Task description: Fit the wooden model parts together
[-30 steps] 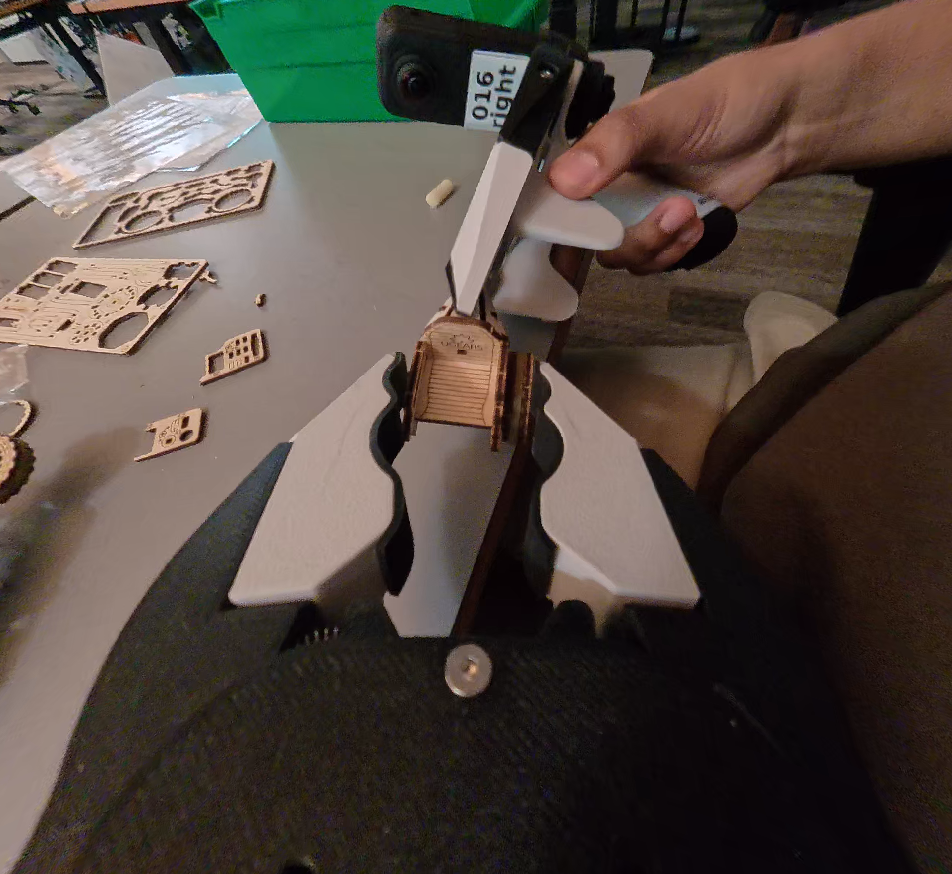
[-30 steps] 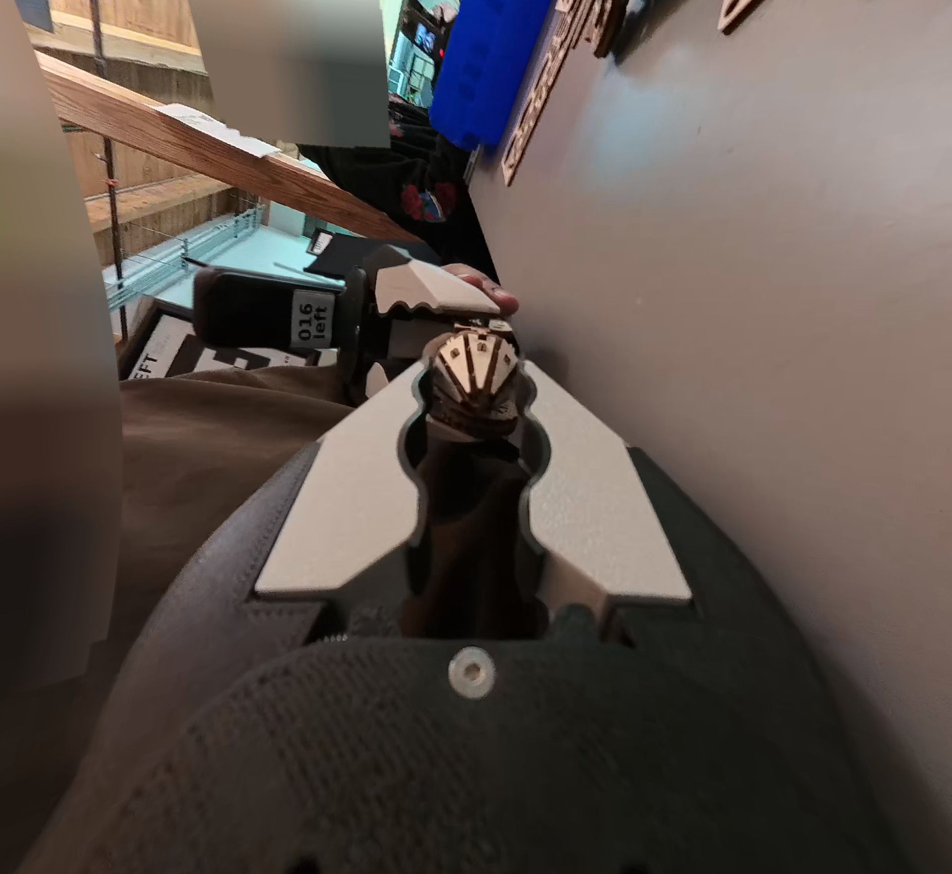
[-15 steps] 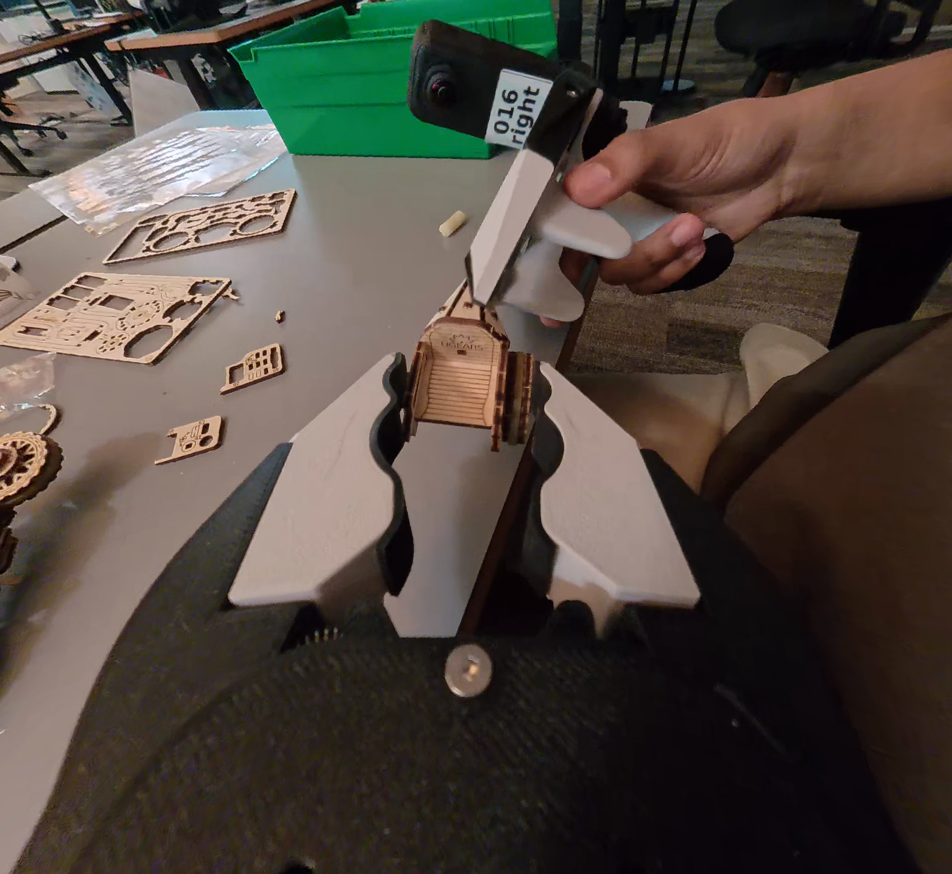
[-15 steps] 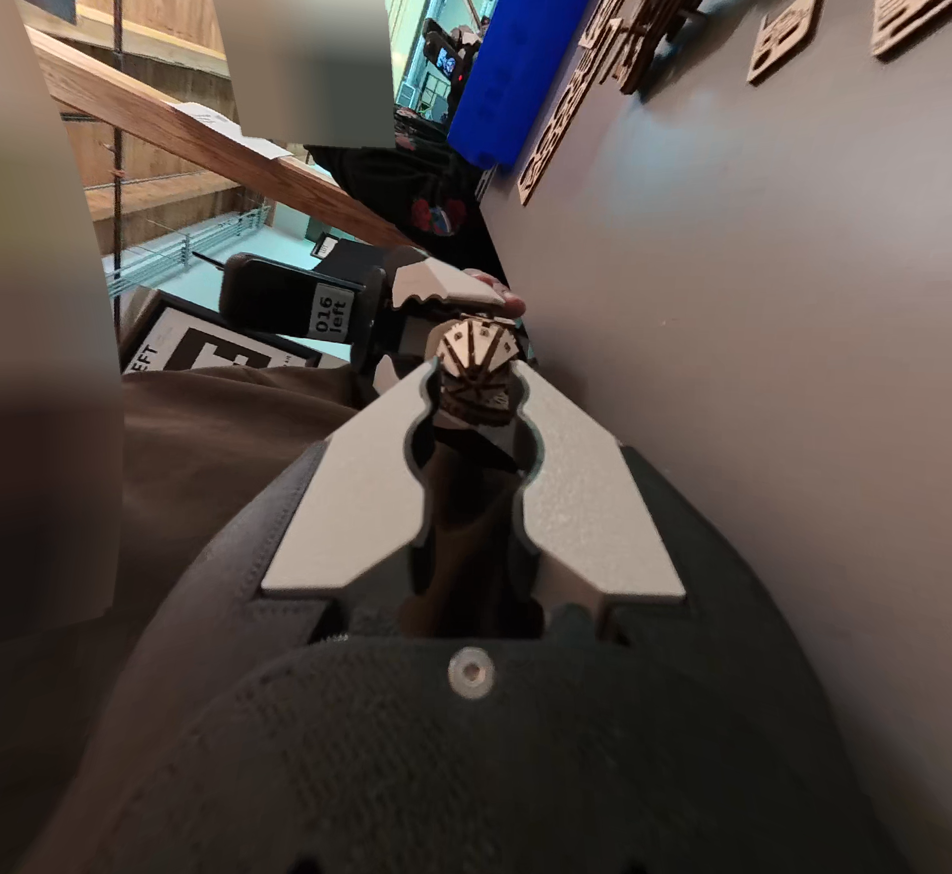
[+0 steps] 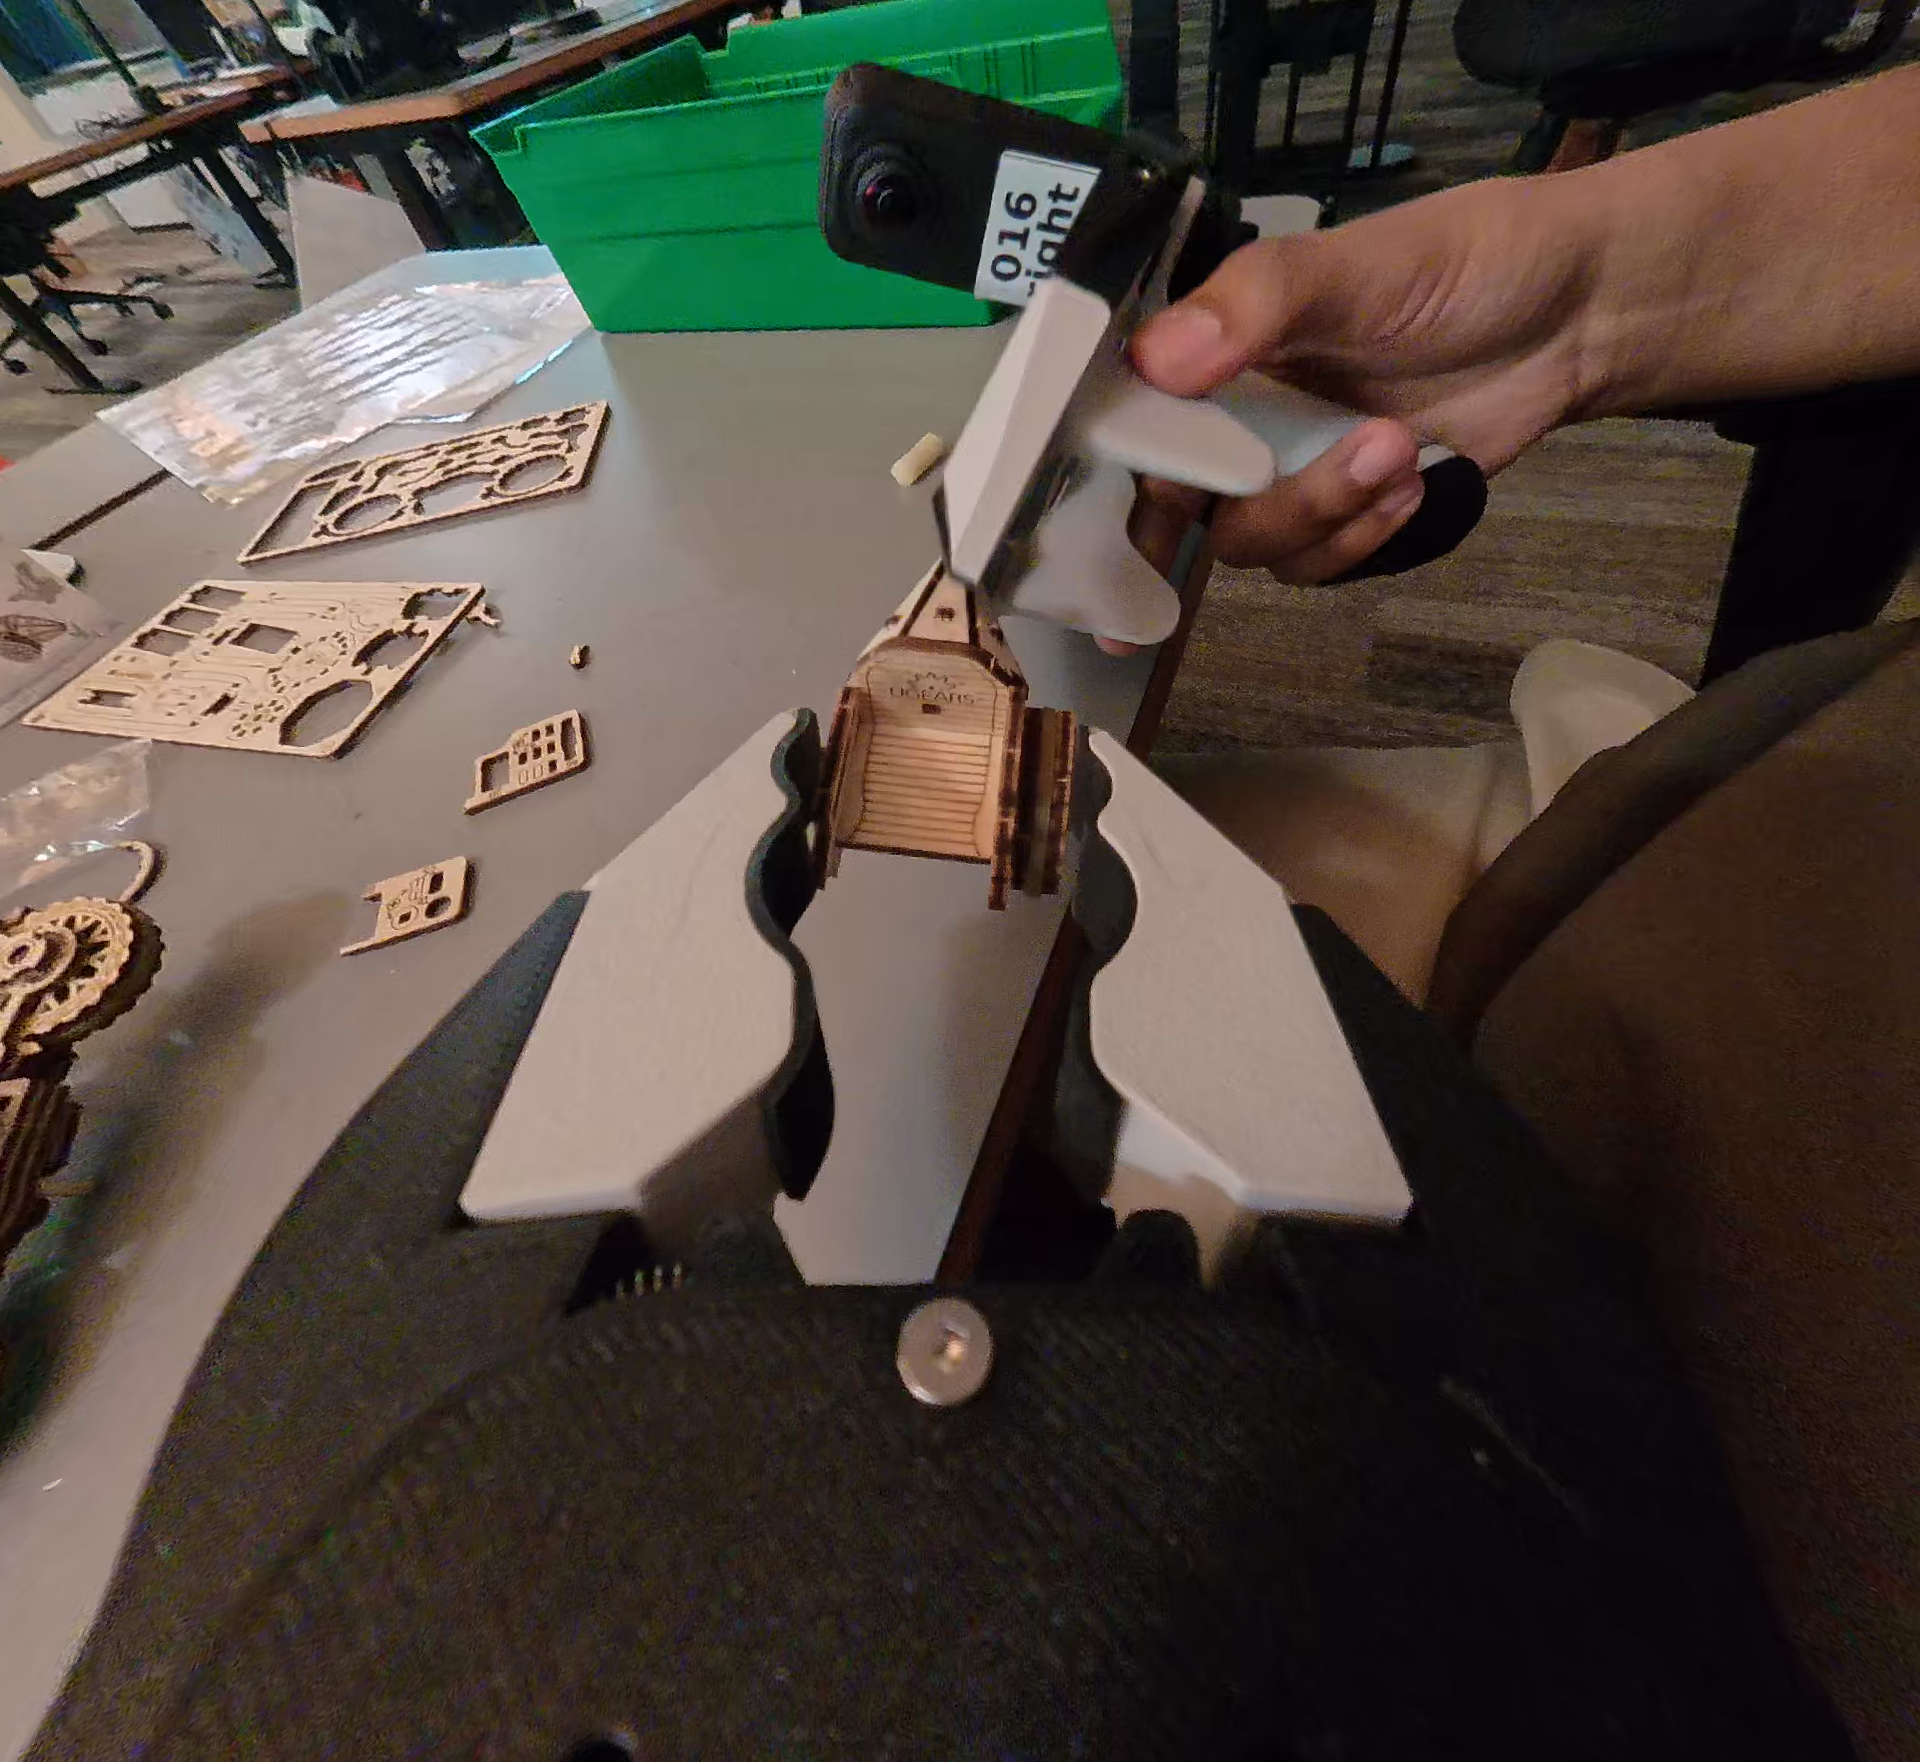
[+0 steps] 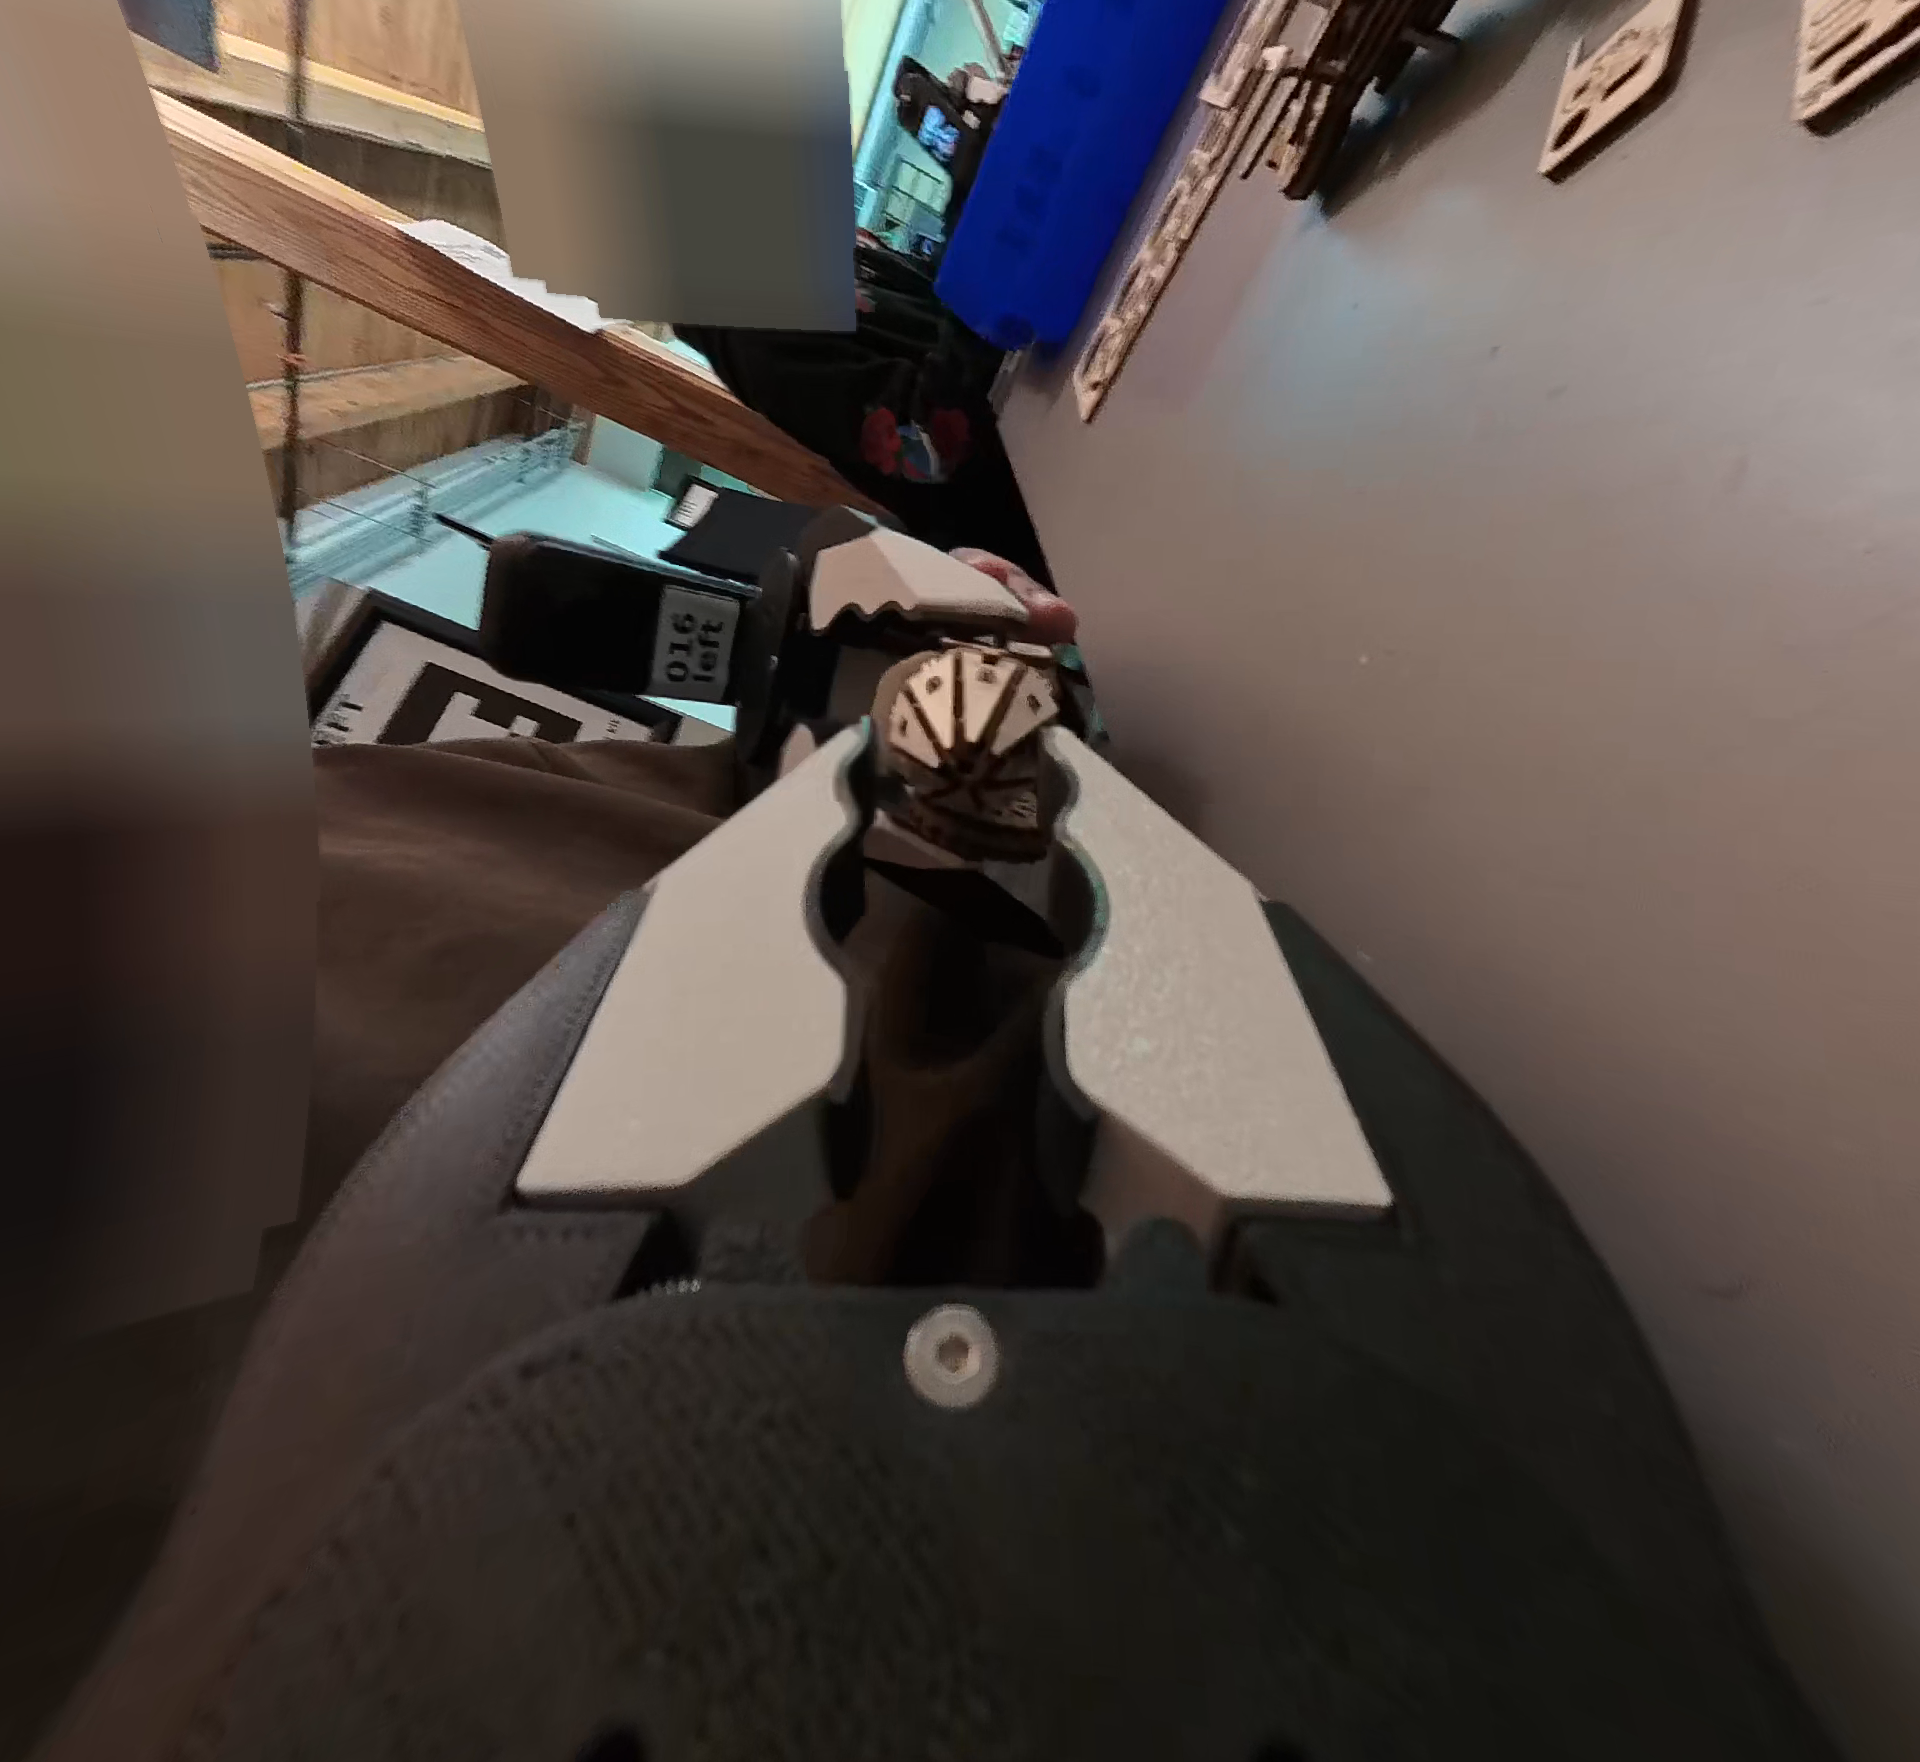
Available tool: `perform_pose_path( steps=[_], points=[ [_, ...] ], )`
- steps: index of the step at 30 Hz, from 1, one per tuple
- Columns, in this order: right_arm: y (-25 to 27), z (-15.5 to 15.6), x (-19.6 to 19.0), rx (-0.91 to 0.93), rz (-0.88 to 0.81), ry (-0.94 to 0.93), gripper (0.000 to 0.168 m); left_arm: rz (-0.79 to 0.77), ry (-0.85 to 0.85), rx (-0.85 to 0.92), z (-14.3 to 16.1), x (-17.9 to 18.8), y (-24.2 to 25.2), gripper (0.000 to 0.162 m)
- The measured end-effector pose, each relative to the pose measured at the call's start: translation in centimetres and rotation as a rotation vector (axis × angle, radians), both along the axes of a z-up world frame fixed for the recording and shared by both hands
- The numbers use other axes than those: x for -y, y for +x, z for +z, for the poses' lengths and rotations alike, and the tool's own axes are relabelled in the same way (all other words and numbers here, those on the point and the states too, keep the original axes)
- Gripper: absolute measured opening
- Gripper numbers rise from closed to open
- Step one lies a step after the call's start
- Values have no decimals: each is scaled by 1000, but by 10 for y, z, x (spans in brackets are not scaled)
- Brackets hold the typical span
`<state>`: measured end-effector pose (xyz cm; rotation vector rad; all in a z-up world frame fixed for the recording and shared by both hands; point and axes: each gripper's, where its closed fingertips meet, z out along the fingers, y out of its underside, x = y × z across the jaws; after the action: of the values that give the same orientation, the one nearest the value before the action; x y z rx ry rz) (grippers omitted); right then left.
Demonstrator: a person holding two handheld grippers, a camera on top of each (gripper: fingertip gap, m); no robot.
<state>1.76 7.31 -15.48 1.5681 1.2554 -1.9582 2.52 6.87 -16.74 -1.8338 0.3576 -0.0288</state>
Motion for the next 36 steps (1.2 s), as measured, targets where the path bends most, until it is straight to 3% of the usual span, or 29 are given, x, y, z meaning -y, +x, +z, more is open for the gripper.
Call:
perform_pose_path(
  steps=[3,6,10,12,15,21,24,36],
  points=[
    [-1,5,-4,-7,-17,-56,33,-7,-2,-17,-1,1,2,45],
    [0,31,-14,-179,-55,-16,40,-29,-21,133,2,2,4,45],
    [9,54,-18,-560,-104,415,44,-117,-43,466,15,7,4,45],
    [11,53,-20,-662,-137,626,50,-178,-62,588,20,12,7,45],
    [22,47,-6,-775,-77,742,41,-240,-86,701,24,16,12,45],
    [26,31,12,-801,25,848,36,-310,-116,757,27,21,23,44],
    [26,30,12,-812,23,883,21,-308,-98,809,31,20,18,44],
    [25,36,9,-796,-10,841,11,-321,-97,840,33,21,18,44]
  ],
)
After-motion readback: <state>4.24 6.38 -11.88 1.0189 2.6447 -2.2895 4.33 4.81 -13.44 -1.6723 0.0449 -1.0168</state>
